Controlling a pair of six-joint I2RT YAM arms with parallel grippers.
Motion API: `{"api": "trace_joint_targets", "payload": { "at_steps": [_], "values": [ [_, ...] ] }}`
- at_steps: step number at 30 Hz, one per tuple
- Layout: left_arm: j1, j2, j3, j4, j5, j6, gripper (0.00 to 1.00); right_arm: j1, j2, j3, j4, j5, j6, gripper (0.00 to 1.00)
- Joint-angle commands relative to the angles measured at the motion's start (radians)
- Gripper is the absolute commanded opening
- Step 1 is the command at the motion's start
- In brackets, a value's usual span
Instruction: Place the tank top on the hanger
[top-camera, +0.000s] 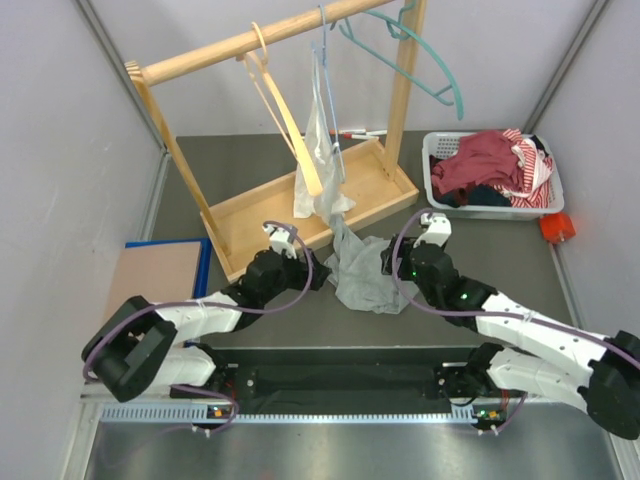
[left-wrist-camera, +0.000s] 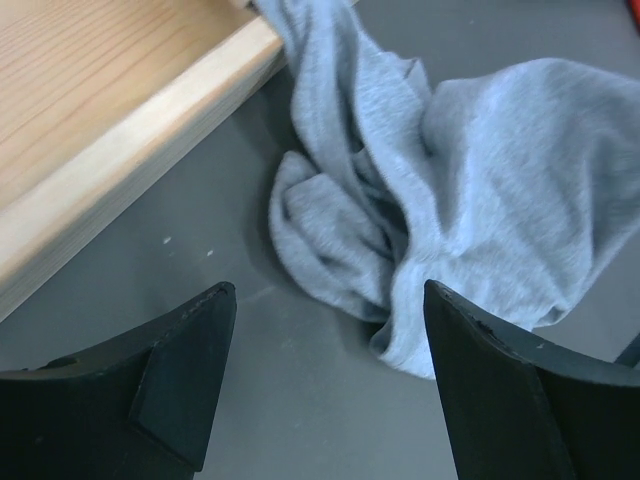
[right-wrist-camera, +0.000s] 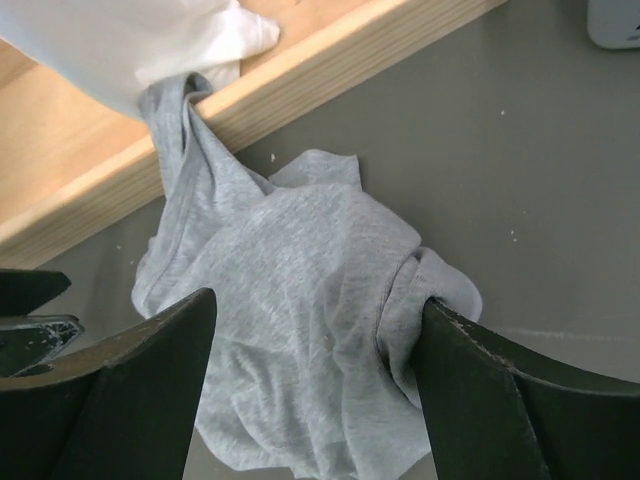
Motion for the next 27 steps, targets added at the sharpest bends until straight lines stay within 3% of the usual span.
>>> {"api": "trace_joint_targets", "payload": {
  "at_steps": [1, 9, 11, 12, 13, 17, 24, 27],
  "values": [
    [-0.022, 0.074, 0.067, 0.178, 0.046, -0.046, 0.79, 0.014, 0.087, 0.044, 0.108, 0.017, -0.007, 0.76],
    [-0.079, 0.247, 0.127, 0.302, 0.074, -0.086, 0.76, 0.014, 0.094, 0.061, 0.017, 0.057, 0.032, 0.77],
    [-0.085, 0.284, 0.156, 0.319, 0.083, -0.086, 0.7, 0.014, 0.059, 0.058, -0.028, 0.073, 0.04, 0.78],
    [-0.091, 0.322, 0.165, 0.325, 0.089, -0.086, 0.64, 0.014, 0.031, 0.058, -0.045, 0.091, 0.046, 0.78],
    [-0.094, 0.338, 0.182, 0.343, 0.098, -0.089, 0.48, 0.014, 0.016, 0.061, -0.065, 0.102, 0.049, 0.8],
    [-0.149, 0.383, 0.223, 0.383, 0.108, -0.097, 0.0, 0.014, -0.067, 0.067, -0.155, 0.137, 0.055, 0.84],
    [-0.407, 0.364, 0.415, 0.21, -0.036, 0.067, 0.0, 0.014, -0.21, 0.129, -0.33, 0.255, 0.049, 0.86],
    [-0.495, 0.422, 0.483, 0.199, -0.014, 0.144, 0.0, 0.014, -0.265, 0.153, -0.375, 0.295, 0.036, 0.87]
  ]
}}
